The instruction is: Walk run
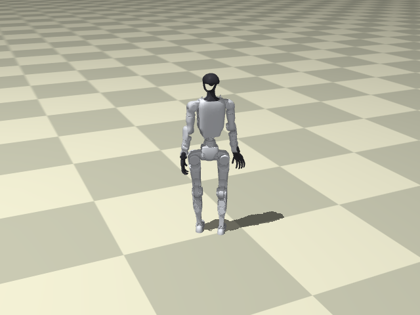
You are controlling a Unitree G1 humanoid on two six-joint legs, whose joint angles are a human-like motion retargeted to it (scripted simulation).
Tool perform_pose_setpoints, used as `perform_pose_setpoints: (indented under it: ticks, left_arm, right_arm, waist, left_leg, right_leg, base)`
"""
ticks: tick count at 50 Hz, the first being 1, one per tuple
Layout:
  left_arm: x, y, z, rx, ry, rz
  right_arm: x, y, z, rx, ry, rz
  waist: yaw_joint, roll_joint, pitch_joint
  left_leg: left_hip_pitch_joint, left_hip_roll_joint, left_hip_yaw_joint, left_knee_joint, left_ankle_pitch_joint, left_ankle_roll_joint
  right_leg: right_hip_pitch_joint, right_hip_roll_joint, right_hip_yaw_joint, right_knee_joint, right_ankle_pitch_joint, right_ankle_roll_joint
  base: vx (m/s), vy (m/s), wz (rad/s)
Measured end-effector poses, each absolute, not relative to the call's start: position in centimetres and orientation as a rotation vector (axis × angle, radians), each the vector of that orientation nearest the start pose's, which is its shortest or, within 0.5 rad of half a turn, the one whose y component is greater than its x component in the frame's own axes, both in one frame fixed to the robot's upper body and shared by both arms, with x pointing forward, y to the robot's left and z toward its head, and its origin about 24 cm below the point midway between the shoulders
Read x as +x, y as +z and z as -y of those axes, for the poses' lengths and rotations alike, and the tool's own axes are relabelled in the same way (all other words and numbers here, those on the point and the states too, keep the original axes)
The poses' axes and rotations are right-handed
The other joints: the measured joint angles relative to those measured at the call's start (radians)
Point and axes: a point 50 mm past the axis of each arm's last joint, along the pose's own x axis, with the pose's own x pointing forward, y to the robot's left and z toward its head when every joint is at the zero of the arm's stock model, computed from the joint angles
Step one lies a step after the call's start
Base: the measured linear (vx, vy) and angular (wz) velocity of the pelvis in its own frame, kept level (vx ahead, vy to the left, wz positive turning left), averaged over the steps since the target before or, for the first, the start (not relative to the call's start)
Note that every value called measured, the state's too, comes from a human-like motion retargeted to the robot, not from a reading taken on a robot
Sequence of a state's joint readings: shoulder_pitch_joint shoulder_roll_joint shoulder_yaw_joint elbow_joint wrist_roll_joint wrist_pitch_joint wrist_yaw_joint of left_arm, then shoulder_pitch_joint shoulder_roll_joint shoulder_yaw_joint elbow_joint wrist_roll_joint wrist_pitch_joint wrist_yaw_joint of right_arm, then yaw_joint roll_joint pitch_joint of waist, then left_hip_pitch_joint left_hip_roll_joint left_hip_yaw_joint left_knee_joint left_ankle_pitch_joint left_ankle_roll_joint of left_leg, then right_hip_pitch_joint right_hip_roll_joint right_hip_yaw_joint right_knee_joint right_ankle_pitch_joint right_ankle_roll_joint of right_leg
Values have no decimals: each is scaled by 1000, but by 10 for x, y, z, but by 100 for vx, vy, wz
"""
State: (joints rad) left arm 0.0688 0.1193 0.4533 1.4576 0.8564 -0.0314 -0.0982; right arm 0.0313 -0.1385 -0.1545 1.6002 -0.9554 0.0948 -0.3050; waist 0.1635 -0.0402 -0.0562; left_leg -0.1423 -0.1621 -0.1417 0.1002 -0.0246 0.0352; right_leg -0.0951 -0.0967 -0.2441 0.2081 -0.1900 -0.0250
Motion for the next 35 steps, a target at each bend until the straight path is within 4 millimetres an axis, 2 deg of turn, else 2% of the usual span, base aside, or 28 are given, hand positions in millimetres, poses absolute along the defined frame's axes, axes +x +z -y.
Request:
perform_pose_setpoints:
  ticks: [2,5,7,12,14,15,17,24,30,35]
  left_arm:
    - [-8,-179,-204,358,-299,-1583]
    - [-24,-177,-205,389,-385,-1653]
    - [-33,-176,-207,426,-434,-1694]
    - [-54,-173,-208,482,-491,-1771]
    - [-62,-173,-205,458,-488,-1794]
    - [-66,-172,-203,439,-485,-1803]
    - [-71,-172,-200,401,-483,-1821]
    - [-69,-171,-204,400,-443,-1843]
    - [-58,-171,-214,464,-433,-1830]
    - [-46,-172,-218,472,-398,-1802]
  right_arm:
    - [-2,-172,224,-992,314,-1513]
    - [9,-173,222,-982,294,-1476]
    - [17,-174,220,-960,276,-1447]
    - [31,-174,214,-925,272,-1394]
    - [34,-175,213,-937,300,-1383]
    - [35,-175,212,-946,316,-1379]
    - [36,-175,212,-964,335,-1374]
    - [31,-175,211,-990,376,-1388]
    - [20,-174,220,-1095,449,-1443]
    - [6,-173,228,-1099,431,-1459]
  waist:
    - [-13,21,-7]
    - [-40,52,-4]
    - [-51,53,-1]
    - [-103,32,-12]
    - [-120,34,-16]
    - [-123,38,-17]
    - [-122,33,-20]
    - [-102,-4,-18]
    - [-79,-25,-22]
    - [-58,-24,-24]
  left_leg:
    - [-6,3,-33,3,-6,-44]
    - [-21,29,-35,19,-69,-165]
    - [-38,39,1,37,-108,-182]
    - [-44,134,408,80,-194,-94]
    - [-41,155,468,85,-165,-87]
    - [-42,160,470,82,-128,-89]
    - [-49,150,448,68,-50,-55]
    - [-63,117,426,80,-76,-19]
    - [-77,104,431,112,-120,6]
    - [-63,100,439,112,-155,32]
  right_leg:
    - [27,6,-49,-31,-2,-4]
    - [72,28,-132,-85,2,-12]
    - [87,26,-175,-109,5,-14]
    - [109,-1,-288,-154,14,-8]
    - [124,8,-317,-173,15,-4]
    - [132,16,-325,-182,14,-3]
    - [143,17,-339,-194,11,0]
    - [150,-12,-367,-193,1,21]
    - [152,-43,-361,-174,-22,49]
    - [144,-77,-344,-102,-60,86]
  base:
    - [6,2,118]
    - [-2,-1,127]
    - [-7,-2,117]
    - [-4,4,118]
    - [4,6,71]
    - [7,6,41]
    - [8,7,41]
    - [2,12,21]
    - [10,15,-2]
    - [15,24,-19]
